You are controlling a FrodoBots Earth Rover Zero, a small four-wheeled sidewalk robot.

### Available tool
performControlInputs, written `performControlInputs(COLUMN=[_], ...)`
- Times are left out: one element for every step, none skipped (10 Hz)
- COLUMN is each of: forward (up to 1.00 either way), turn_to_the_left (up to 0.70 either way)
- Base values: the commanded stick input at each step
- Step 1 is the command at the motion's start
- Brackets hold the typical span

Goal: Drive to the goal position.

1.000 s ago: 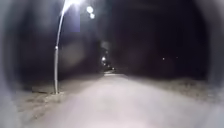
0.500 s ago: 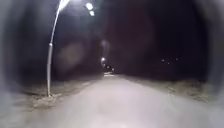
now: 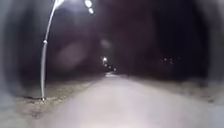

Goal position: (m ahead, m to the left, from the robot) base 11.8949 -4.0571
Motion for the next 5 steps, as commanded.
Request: performControlInputs(forward=[0.70, 0.70, 0.70, 0.70, 0.70], turn_to_the_left=[0.00, 0.00, 0.00, 0.00, 0.00])
